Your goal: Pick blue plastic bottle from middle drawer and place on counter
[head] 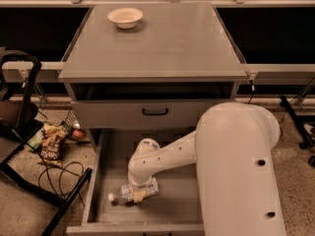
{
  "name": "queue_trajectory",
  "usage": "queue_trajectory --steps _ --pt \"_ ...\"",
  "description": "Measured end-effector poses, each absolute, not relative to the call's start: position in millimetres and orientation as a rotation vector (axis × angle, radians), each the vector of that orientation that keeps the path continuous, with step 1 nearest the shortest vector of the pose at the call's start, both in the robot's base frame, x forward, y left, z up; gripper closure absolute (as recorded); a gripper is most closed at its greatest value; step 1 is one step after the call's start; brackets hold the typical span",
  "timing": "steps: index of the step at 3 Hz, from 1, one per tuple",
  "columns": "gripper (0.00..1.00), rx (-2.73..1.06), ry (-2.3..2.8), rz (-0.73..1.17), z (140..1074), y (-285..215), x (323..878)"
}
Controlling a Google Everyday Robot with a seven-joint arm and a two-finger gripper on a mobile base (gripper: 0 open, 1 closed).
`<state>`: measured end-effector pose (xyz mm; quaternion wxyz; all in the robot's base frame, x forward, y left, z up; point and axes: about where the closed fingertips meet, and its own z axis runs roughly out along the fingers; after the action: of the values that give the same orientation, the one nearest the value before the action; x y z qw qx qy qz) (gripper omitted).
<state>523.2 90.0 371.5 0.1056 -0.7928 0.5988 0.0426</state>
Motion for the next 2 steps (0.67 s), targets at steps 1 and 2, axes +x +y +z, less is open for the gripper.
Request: queue_trajectory --steps 1,2 --pt "0.95 -2.303 1.757 0.147 411 69 520" --pt "1.00 -2.304 1.729 0.121 480 31 519"
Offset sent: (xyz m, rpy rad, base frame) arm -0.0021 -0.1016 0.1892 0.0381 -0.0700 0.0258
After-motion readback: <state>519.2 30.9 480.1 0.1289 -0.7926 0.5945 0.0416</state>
